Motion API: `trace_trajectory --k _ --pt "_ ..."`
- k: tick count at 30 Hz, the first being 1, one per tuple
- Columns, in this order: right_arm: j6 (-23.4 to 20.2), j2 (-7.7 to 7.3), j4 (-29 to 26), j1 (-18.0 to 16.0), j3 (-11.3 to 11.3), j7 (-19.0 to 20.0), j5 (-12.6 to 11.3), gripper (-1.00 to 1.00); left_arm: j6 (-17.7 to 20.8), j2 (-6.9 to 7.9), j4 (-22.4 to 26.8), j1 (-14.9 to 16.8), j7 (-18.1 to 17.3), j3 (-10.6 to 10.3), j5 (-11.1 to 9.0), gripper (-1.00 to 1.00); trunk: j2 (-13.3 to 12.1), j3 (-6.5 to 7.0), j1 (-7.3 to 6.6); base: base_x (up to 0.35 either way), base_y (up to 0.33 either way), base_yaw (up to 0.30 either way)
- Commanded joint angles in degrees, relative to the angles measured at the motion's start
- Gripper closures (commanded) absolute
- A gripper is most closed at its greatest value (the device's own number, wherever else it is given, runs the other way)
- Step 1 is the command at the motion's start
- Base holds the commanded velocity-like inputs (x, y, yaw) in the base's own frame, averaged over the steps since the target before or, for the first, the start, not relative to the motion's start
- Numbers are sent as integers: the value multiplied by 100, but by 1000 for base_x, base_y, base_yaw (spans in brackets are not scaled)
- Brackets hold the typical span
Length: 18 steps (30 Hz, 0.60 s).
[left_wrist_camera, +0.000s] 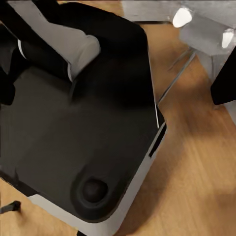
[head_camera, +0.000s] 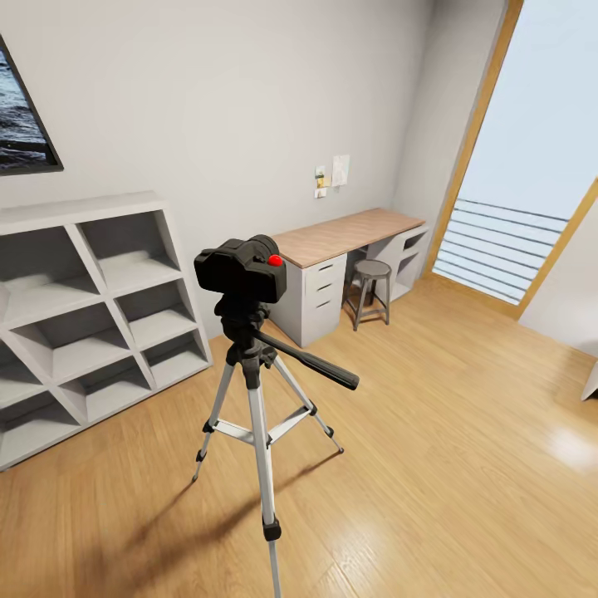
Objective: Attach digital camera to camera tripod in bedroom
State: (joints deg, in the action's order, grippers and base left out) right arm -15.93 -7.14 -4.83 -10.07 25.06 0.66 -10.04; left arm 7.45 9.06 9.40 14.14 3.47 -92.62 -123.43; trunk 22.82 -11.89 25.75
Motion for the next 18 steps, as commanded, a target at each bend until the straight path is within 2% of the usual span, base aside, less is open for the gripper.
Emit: trace_trajectory --k 1,4,7,18 --pt "-9 11 71 1 57 6 -62 -100 -3 -63 0 -163 50 -19 -3 -100 11 -10 3 0 0 0" --pt "23 30 144 -2 81 5 -71 -100 -8 -133 -20 -428 64 -29 5 -100 11 -10 3 0 0 0" --pt "34 38 164 -3 77 4 -74 -100 -8 -156 -27 -536 69 -33 8 -100 11 -10 3 0 0 0" --pt "40 40 185 -4 65 4 -66 -100 -15 -177 -34 -643 74 -37 7 -100 11 -10 3 0 0 0"
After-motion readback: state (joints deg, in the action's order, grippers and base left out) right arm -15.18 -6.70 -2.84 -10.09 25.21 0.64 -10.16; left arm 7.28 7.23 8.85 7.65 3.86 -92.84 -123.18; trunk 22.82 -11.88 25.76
